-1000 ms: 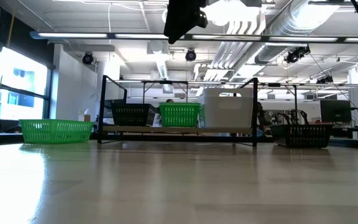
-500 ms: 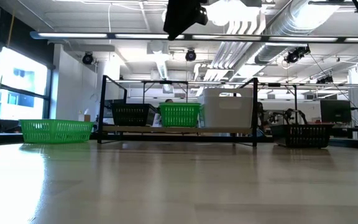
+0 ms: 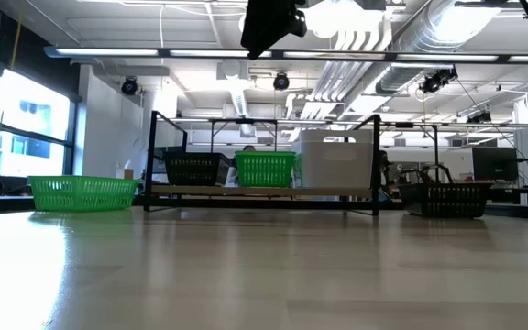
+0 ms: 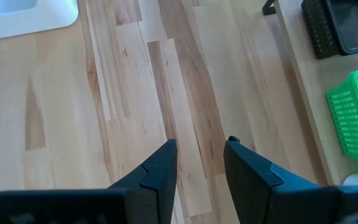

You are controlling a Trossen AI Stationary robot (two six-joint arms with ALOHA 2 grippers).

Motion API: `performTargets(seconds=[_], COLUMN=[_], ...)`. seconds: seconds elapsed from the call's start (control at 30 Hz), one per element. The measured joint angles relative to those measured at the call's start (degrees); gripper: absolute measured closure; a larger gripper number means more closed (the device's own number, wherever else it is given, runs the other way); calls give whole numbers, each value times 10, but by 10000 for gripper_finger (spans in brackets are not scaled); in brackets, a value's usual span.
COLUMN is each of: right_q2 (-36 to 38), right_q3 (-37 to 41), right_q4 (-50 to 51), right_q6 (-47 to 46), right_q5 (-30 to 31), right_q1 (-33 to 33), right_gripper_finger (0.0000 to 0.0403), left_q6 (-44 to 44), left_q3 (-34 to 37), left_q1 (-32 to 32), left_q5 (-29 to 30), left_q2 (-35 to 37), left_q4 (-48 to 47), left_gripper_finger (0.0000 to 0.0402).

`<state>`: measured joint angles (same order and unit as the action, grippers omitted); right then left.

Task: Stack baskets on shelf by color
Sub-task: Stack the white bin on the stacked white bins on the shelf

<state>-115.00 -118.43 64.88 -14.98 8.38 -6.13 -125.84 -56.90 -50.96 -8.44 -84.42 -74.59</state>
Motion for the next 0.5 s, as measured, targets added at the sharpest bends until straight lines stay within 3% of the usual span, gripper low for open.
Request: performTargets(seconds=[0.17,0.5], right_q2=[0,0], right_q3=[0,0], right_q4=[0,0], right_q6=[0,0], right_q5=[0,0], right_q1=[0,0], right_gripper_finger=[284,284], left_q6=[4,3], left_q3=[42,100], left_q1=[0,2], left_q5=[-33,-36], left_q2=[0,0], left_q4=[64,168], left_gripper_finger=[213,218])
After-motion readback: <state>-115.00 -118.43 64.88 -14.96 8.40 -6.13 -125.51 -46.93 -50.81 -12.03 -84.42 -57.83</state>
